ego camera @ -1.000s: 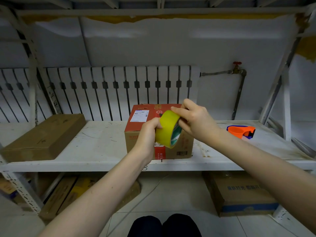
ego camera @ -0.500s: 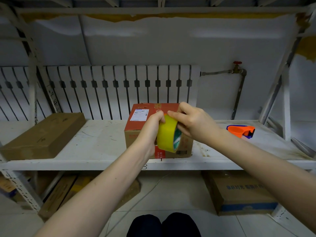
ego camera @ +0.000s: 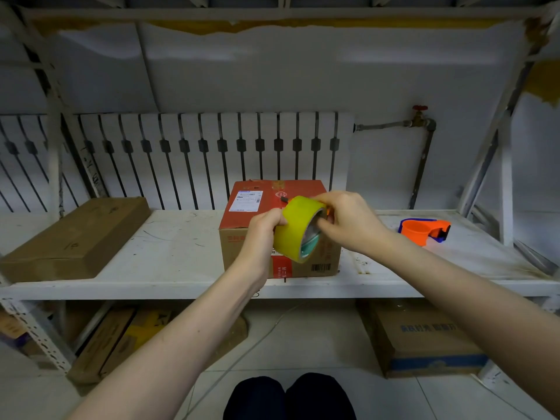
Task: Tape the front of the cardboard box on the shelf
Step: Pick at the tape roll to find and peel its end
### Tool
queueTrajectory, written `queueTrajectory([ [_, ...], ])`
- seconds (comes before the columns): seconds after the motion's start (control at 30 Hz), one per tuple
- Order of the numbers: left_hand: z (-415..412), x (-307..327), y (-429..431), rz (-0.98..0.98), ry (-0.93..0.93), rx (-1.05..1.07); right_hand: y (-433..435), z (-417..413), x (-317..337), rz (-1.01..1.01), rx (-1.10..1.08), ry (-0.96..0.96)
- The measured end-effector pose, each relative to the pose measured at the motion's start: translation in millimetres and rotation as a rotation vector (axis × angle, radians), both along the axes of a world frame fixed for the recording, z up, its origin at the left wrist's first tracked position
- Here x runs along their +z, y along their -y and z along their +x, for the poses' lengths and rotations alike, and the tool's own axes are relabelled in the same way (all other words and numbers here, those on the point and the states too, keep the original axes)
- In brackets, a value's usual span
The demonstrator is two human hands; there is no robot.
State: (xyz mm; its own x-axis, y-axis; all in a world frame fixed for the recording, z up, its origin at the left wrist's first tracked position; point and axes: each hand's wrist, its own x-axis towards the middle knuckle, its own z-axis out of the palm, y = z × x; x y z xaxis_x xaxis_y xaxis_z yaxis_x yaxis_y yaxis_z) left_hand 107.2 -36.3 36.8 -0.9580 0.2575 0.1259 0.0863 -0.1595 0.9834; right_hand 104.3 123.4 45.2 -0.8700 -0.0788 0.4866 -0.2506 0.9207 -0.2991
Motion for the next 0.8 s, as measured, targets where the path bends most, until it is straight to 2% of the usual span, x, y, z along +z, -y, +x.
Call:
queueTrajectory([
  [0.17, -1, 4, 1, -0.055, 0.046, -0.009, 3, 7, 6, 0.286, 0.097, -0.081],
  [0.27, -1, 9, -1, -0.058, 0.08, 0.001, 3, 7, 5, 0.369, 0.109, -0.146],
  [0.67, 1, 1, 2, -0.107, 0.0, -0.091, -3, 5, -3, 0.322, 0.15, -0.15],
  [0.8, 0, 4, 1, -0.106, 0.005, -0.062, -3, 8, 2, 0.392, 0.205, -0.142],
])
